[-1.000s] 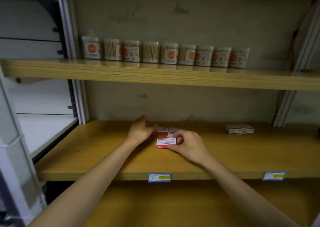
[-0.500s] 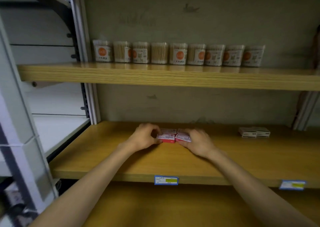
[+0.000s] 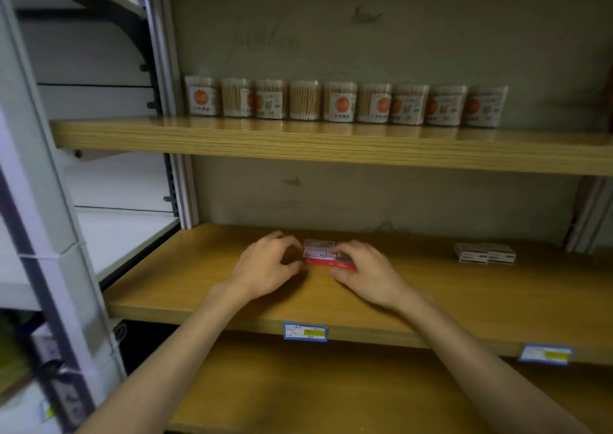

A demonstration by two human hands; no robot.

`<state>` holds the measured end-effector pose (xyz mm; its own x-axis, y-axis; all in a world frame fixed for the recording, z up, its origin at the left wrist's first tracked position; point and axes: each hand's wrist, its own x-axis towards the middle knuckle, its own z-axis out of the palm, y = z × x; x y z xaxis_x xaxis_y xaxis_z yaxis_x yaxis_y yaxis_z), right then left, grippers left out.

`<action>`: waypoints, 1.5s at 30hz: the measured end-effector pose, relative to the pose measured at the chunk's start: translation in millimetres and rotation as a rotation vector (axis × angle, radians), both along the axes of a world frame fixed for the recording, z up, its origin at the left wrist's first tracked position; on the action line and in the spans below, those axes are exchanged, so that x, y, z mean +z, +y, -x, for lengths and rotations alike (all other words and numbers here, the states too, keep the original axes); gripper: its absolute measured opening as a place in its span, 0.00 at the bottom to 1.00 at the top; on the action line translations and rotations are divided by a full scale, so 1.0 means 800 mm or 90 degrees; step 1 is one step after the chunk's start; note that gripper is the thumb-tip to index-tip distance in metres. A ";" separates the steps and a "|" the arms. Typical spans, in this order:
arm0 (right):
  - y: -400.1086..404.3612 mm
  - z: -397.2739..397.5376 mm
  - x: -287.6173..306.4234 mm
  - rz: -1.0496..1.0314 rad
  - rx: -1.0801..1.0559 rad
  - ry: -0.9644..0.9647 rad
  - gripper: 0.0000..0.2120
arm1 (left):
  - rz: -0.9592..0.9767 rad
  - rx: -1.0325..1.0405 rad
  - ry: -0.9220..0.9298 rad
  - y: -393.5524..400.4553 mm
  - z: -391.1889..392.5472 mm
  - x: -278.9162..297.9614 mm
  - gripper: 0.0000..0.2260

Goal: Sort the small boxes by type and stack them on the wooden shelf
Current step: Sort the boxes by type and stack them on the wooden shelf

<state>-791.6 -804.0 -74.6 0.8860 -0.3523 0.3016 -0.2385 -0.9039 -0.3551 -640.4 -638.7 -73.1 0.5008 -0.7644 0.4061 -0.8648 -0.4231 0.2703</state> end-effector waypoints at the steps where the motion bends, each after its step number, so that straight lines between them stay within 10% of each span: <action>1: 0.008 -0.002 0.000 0.002 0.023 -0.016 0.19 | 0.009 0.013 -0.010 0.012 0.004 0.000 0.15; 17: 0.237 -0.050 0.012 -0.109 0.309 -0.131 0.11 | 0.122 0.090 0.044 0.289 0.028 -0.003 0.13; 45: 0.687 -0.411 0.006 -0.158 0.181 -0.159 0.08 | 0.142 0.183 0.066 0.779 -0.299 -0.030 0.17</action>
